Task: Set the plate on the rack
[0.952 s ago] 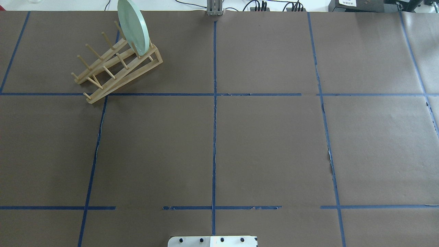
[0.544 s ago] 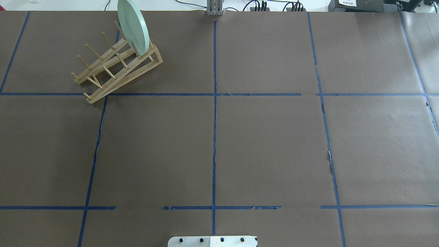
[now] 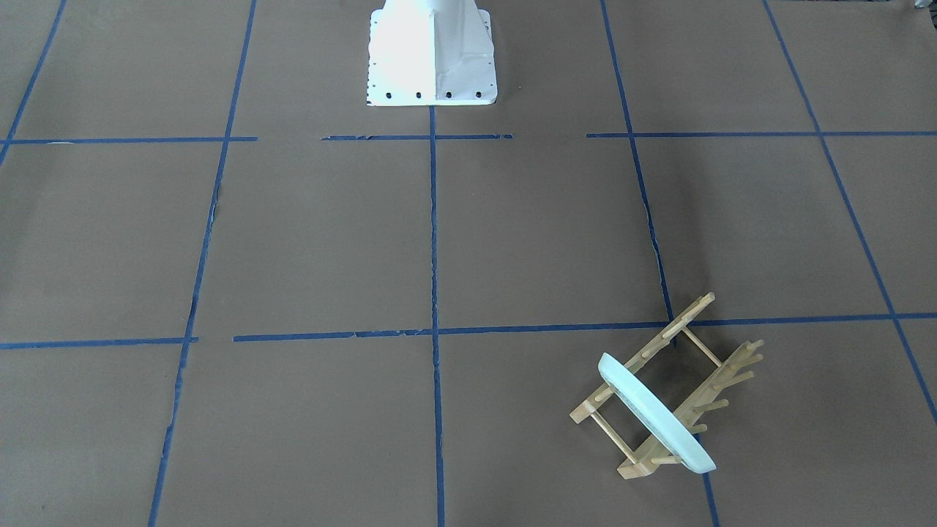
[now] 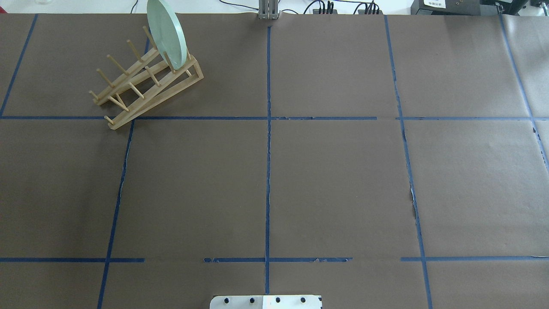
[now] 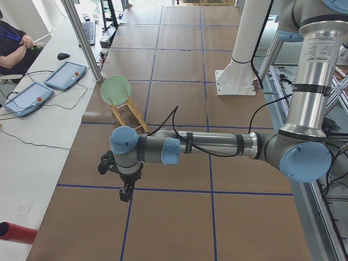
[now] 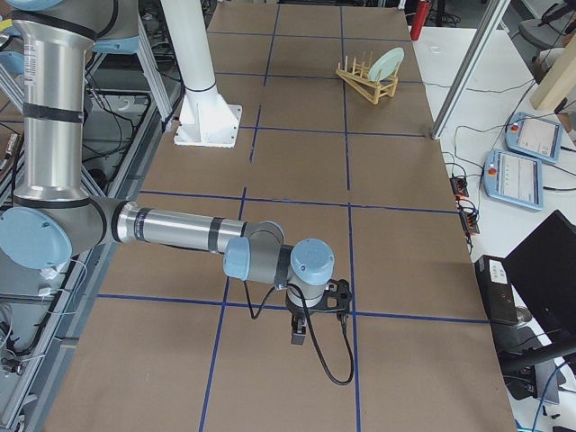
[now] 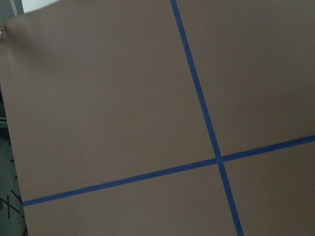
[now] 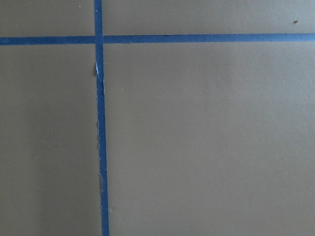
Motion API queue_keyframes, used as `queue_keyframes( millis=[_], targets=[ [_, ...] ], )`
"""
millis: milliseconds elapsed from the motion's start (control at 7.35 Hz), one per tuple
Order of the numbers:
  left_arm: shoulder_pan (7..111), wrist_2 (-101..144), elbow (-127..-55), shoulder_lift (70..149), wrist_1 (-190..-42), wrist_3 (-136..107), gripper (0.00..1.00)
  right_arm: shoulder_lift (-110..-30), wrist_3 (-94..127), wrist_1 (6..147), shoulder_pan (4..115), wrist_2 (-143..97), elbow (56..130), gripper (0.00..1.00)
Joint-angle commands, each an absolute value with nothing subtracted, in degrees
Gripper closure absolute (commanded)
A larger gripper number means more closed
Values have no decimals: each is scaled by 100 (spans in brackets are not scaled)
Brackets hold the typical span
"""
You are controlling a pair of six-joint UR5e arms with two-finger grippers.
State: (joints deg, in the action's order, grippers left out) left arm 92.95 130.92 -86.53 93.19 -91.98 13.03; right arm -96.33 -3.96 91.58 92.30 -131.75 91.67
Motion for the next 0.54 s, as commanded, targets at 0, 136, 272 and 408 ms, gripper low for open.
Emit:
queue_keyframes(
  millis=[0, 136, 272, 408],
  targets=[
    [9308, 13280, -8832, 8798, -9203, 1275, 0, -9633, -396, 9158, 9229, -13175, 9167, 0],
    [9316, 13341, -8850, 8746, -9185, 1187, 0, -9633, -404, 9158, 9229, -13175, 9167, 0],
    [9316, 13525, -9016, 8728, -9176, 691, 0, -9633, -404, 9158, 9237, -13175, 9167, 0],
    [9308, 13518, -9261, 8728, -9141, 320, 0, -9633, -396, 9158, 9229, -13175, 9167, 0]
  ],
)
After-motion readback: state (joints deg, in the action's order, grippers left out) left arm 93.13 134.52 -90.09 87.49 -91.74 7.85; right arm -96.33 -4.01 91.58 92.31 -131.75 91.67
